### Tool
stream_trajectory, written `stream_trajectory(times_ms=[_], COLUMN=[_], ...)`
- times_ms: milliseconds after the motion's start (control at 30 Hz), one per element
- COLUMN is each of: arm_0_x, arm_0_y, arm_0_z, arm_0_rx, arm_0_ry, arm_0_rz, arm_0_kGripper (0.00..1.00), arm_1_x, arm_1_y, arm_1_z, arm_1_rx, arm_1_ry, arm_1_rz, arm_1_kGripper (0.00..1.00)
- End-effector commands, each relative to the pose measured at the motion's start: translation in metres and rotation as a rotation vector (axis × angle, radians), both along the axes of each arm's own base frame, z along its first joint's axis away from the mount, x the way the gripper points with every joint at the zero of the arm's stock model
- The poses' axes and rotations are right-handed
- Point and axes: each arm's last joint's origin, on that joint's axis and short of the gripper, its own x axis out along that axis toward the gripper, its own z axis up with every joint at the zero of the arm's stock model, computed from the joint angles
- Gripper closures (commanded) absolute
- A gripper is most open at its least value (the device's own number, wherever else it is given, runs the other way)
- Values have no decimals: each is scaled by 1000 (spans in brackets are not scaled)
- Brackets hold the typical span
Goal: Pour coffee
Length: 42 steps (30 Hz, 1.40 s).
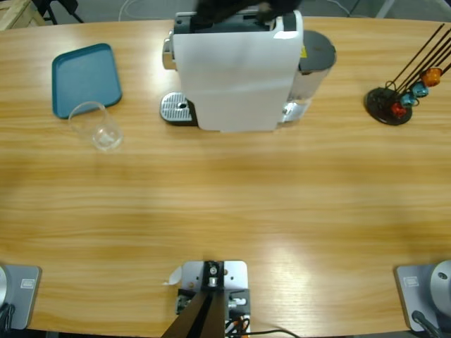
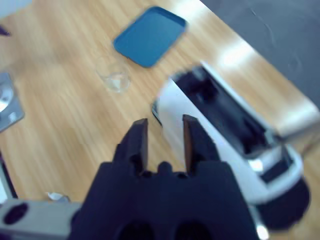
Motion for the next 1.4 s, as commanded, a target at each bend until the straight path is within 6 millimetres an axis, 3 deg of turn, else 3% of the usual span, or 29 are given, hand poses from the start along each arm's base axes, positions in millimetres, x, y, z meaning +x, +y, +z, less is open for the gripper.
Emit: stream_trajectory(times_ms=[33, 100, 167, 300, 400, 567, 833, 933, 1033, 1100, 1200, 1400], arm_0_x=[-3, -3, -3, -3, -3, -5, -4, -4, -4, -4, -4, -4], arm_0_y=[6, 6, 6, 6, 6, 8, 7, 7, 7, 7, 7, 7], arm_0_z=[-7, -7, -7, -7, -7, -7, -8, -8, -8, -8, -8, -8], arm_0_rx=[11, 9, 9, 9, 9, 3, 3, 4, 4, 5, 6, 5], arm_0_ry=[4, 3, 4, 3, 3, -2, 0, 0, 0, 1, 2, 1], arm_0_rz=[22, 22, 21, 22, 22, 22, 21, 21, 21, 21, 21, 21], arm_0_kGripper=[0, 0, 0, 0, 0, 0, 0, 0, 0, 0, 0, 0], arm_1_x=[-41, -35, -14, 23, 40, 47, 47, 32, 11, 1, 0, 37], arm_1_y=[-65, -65, -58, -30, -13, 3, 7, -12, -64, -90, -97, -62], arm_1_z=[3, 6, 12, 21, 14, 1, -2, 24, 63, 75, 56, 7], arm_1_rx=[150, 212, 301, 386, 397, 401, 403, 435, 465, 477, 444, 451], arm_1_ry=[26, 7, -16, 3, 29, 56, 79, 3, -123, -157, -130, 52], arm_1_rz=[-440, -509, -547, -541, -510, -481, -454, -465, -525, -566, -640, -678], arm_1_kGripper=[1000, 1000, 1000, 1000, 1000, 1000, 1000, 1000, 1000, 1000, 1000, 1000])
